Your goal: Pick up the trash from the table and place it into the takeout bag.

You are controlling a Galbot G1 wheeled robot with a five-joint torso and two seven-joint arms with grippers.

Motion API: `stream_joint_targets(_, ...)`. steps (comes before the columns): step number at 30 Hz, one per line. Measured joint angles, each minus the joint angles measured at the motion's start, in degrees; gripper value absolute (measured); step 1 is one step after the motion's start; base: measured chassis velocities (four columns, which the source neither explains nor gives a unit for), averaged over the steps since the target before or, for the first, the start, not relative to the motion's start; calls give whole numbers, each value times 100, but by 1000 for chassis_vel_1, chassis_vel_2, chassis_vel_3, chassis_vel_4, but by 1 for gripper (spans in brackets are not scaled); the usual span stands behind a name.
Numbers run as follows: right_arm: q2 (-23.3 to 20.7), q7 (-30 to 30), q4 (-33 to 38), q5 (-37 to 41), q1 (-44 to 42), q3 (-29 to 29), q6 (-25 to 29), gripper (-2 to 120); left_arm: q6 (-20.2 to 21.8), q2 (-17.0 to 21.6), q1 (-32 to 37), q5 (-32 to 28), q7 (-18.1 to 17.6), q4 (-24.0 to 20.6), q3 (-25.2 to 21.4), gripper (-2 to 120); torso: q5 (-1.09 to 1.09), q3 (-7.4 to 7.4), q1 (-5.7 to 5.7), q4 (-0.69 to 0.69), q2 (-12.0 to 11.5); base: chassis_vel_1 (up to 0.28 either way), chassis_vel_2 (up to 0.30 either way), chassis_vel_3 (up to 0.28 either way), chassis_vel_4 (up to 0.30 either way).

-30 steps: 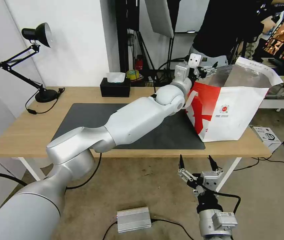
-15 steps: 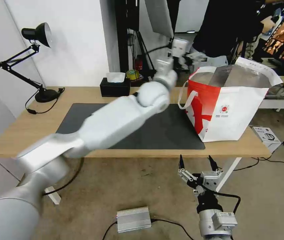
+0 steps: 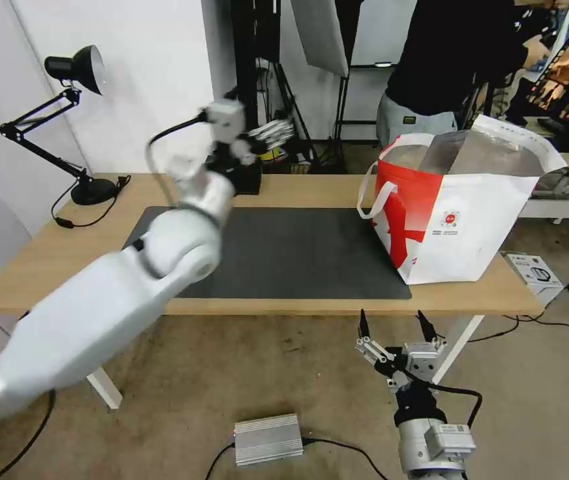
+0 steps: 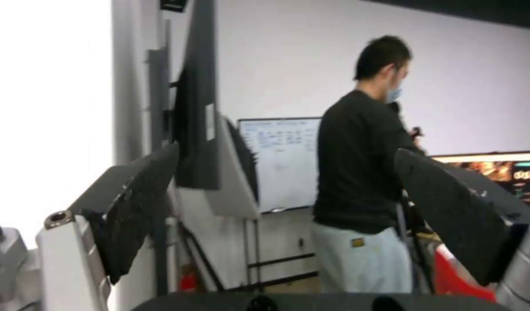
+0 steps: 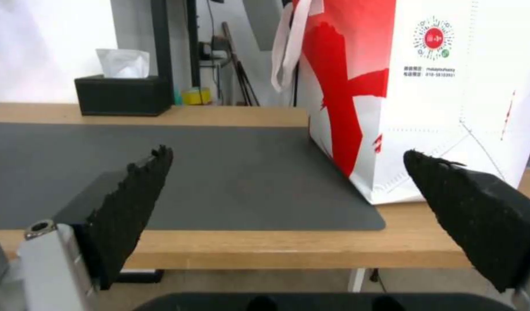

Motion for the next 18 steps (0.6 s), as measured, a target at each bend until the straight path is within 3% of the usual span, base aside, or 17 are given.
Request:
stream_joint_targets(1, 0, 0, 0, 0, 0, 0, 0, 100, 0, 0, 0, 0, 0, 0, 0, 100, 0, 0, 0, 0, 0, 0, 0, 0, 0)
stream_joint_targets(5, 0, 0, 0, 0, 0, 1, 0, 100, -16, 226, 1504, 431, 73, -668, -1210, 100, 1, 0, 0, 1, 1, 0, 0, 0, 0)
stream_joint_targets(6, 0, 0, 0, 0, 0, 1, 0, 100, -16, 226, 1504, 431, 73, -668, -1210, 100, 1, 0, 0, 1, 1, 0, 0, 0, 0)
stream_joint_targets(10, 0, 0, 0, 0, 0, 0, 0, 100, -159, 235, 3184, 890, 191, -1265, -2297, 100, 1, 0, 0, 1, 0, 0, 0, 0, 0)
stream_joint_targets(11, 0, 0, 0, 0, 0, 0, 0, 100, -159, 235, 3184, 890, 191, -1265, -2297, 100, 1, 0, 0, 1, 0, 0, 0, 0, 0)
stream_joint_targets(14, 0, 0, 0, 0, 0, 0, 0, 100, -240, 22, 4131, 1188, 284, -1618, -2948, 100, 2, 0, -1, 1, 1, 0, 0, 0, 0)
stream_joint_targets(15, 0, 0, 0, 0, 0, 0, 0, 100, -240, 22, 4131, 1188, 284, -1618, -2948, 100, 2, 0, -1, 1, 1, 0, 0, 0, 0)
stream_joint_targets(18, 0, 1, 0, 0, 0, 1, 0, 100, -316, -492, 5024, 1589, 336, -1913, -3427, 100, 2, 0, 0, 0, 1, 0, 0, 0, 0)
